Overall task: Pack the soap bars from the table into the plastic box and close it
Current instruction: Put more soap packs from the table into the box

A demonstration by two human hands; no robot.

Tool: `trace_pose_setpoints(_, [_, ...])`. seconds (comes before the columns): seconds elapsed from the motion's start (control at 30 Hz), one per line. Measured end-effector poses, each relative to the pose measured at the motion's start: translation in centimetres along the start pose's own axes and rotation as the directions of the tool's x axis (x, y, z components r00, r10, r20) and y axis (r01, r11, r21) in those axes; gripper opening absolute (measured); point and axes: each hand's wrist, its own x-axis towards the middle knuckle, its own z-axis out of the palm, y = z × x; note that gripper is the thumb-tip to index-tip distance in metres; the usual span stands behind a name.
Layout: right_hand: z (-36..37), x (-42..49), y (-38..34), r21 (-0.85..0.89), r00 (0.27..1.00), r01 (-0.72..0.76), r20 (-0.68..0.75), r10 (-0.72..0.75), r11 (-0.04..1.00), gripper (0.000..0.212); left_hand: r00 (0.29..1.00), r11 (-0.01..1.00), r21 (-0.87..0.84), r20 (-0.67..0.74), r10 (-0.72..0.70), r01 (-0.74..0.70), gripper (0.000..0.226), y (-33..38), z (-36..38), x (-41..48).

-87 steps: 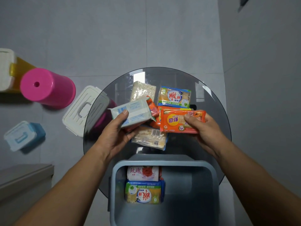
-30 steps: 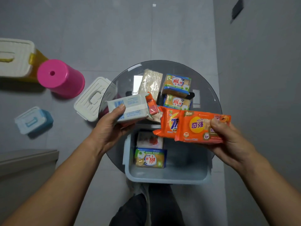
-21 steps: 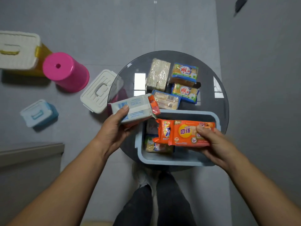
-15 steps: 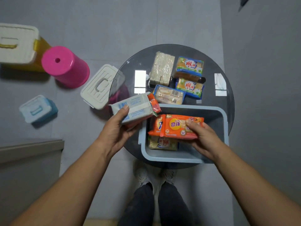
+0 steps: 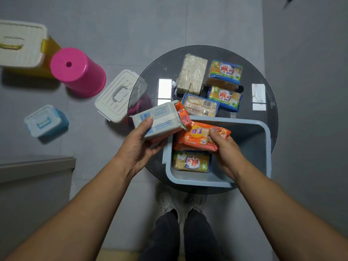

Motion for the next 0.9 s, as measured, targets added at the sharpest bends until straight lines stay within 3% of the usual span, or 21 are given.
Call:
trace_pose_setpoints(0.13, [-0.7, -0.9, -1.0, -0.115, 0.999, 0.038, 0.002, -0.038, 0.993, 0.052, 1.0, 1.0, 0.017, 0.001, 0.013, -0.013, 0.019, 0.1, 0.2, -0.2])
trace_pose_setpoints(0.3, [-2.4, -3.3, -2.0, -0.125, 0.998, 0.06, 0.034, -0.056, 0.99, 0.024, 1.0, 1.0, 0.016, 0.001, 0.025, -0.025, 0.022, 0.1, 0.3, -0.5])
trace_pose_setpoints(0.43, [-3.9, -4.8, -1.3, -0.185, 0.997, -0.011, 0.073, 0.025, 0.983, 0.042, 0.998, 0.998, 0.022, 0.004, 0.058, -0.058, 0.02, 0.1, 0.9, -1.1])
trace_pose_setpoints(0.57, [-4.4, -4.8, -0.6, -0.207, 0.985, -0.122, 0.097, 0.144, 0.971, 0.044, 0.997, 0.995, 0.064, 0.022, 0.069, -0.07, 0.021, 0.2, 1.7, -1.5])
trace_pose_setpoints(0.7, [-3.8, -3.4, -0.6, -0.313, 0.977, -0.142, 0.105, 0.183, 0.939, 0.052, 0.996, 0.994, 0.071, 0.04, 0.082, -0.084, 0.02, 0.2, 2.2, -1.7])
trace_pose_setpoints(0.9, [-2.0, -2.0, 0.5, -0.415, 0.978, -0.15, 0.074, 0.197, 0.897, 0.026, 0.996, 0.992, 0.095, 0.039, 0.079, -0.083, 0.02, -0.1, 2.2, -1.6])
